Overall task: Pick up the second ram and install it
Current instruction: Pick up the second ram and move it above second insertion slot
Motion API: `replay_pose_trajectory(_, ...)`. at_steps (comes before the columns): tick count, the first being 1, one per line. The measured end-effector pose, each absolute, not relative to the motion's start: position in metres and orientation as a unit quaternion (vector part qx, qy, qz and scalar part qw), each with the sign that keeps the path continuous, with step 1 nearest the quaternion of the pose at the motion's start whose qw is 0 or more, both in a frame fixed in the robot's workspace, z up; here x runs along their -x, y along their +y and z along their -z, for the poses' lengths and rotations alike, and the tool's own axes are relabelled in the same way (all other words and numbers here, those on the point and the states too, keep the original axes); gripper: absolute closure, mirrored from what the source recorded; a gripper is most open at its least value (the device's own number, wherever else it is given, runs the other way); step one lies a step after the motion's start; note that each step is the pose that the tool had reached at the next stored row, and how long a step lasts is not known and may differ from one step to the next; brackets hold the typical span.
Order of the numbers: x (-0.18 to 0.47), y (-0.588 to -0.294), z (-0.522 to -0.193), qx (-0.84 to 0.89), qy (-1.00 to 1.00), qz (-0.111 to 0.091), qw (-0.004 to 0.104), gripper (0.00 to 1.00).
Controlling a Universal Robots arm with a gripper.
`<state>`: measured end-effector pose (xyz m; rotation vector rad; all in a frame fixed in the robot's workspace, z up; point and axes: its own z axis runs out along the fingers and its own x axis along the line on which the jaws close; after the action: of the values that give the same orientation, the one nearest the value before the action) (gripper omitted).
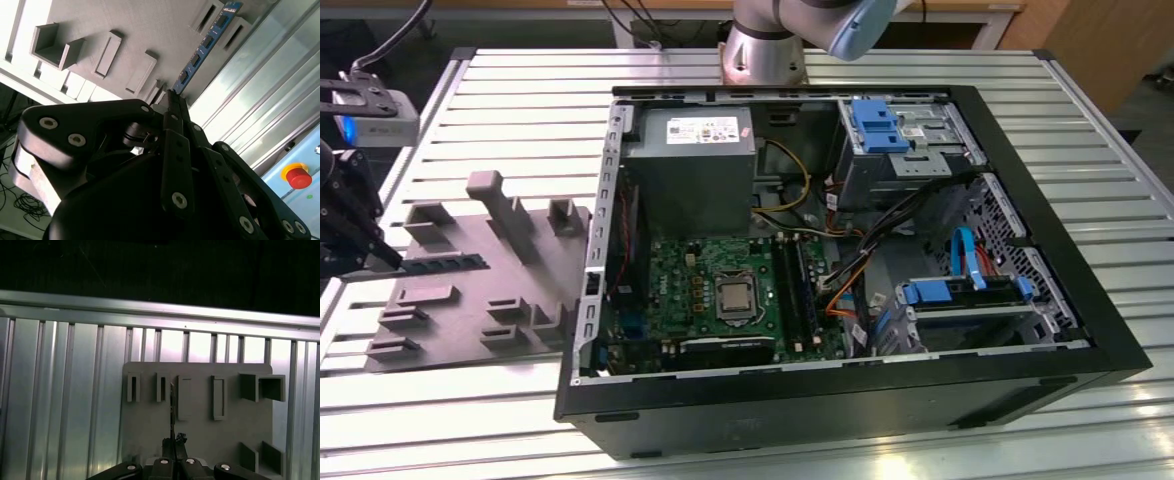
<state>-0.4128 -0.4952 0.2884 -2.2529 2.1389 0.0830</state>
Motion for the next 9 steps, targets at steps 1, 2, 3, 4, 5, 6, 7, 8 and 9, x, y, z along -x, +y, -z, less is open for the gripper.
replay_pose_trajectory(1,0.4128,-0.4952,-0.2890,0.725,0.688,-0.027,0.017,0.89)
replay_pose_trajectory(2,0.4128,-0.4952,-0.2895,0.725,0.688,-0.027,0.017,0.89)
replay_pose_trajectory(3,0.4128,-0.4952,-0.2901,0.725,0.688,-0.027,0.017,0.89)
replay_pose_trajectory(4,0.4128,-0.4952,-0.2906,0.725,0.688,-0.027,0.018,0.89)
replay_pose_trajectory(5,0.4128,-0.4952,-0.2913,0.725,0.688,-0.027,0.018,0.89)
replay_pose_trajectory(6,0.4128,-0.4952,-0.2920,0.725,0.688,-0.027,0.018,0.89)
replay_pose_trajectory(7,0.4128,-0.4952,-0.2926,0.725,0.688,-0.028,0.018,0.89)
replay_pose_trajectory(8,0.4128,-0.4952,-0.2933,0.725,0.688,-0.028,0.018,0.89)
replay_pose_trajectory(9,0.4128,-0.4952,-0.2939,0.725,0.688,-0.028,0.018,0.89)
